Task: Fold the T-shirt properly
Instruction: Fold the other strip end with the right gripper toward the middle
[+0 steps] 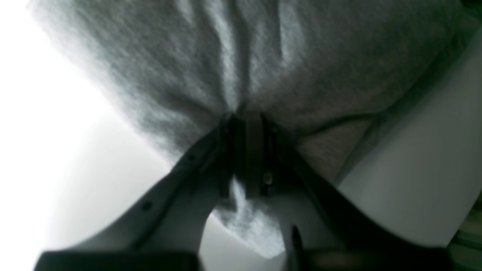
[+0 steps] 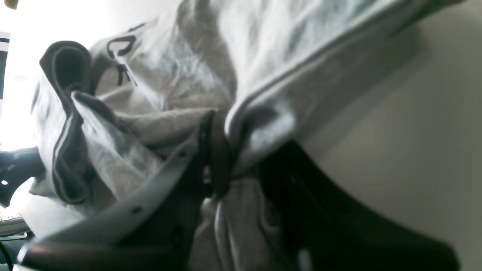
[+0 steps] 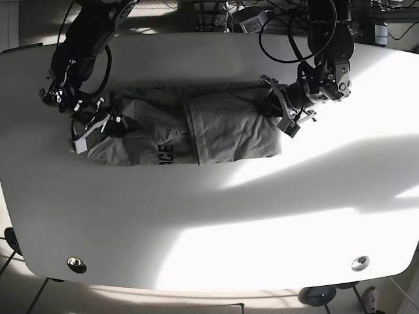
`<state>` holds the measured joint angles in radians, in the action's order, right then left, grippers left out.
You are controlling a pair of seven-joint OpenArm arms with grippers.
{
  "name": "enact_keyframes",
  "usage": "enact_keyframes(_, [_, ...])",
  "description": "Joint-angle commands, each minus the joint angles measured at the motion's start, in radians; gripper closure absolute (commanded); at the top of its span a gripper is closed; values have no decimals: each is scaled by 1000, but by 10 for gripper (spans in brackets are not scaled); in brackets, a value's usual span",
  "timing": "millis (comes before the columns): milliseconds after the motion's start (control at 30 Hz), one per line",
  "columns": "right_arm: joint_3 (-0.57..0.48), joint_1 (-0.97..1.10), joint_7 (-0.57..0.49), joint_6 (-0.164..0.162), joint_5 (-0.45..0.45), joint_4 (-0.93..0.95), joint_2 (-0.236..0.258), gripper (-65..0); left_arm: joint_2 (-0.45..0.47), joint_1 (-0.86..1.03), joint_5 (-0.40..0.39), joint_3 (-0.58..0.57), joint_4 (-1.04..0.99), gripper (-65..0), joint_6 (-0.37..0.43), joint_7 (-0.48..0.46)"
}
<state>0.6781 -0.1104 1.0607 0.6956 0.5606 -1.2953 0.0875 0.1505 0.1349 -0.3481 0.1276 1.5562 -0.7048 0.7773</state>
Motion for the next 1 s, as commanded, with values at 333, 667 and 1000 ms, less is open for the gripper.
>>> enact_keyframes(333, [-59, 31, 244, 3, 25, -666, -58, -21, -35, -39, 25, -104, -98, -36, 67, 14])
enact_keyframes(667, [-501, 38, 181, -3, 20, -708, -213, -21, -36, -65, 25, -105, -112, -36, 113, 14])
enact_keyframes(1000, [-921, 22, -213, -271, 17, -456, -65, -27, -36, -64, 21, -102, -112, -36, 113, 14])
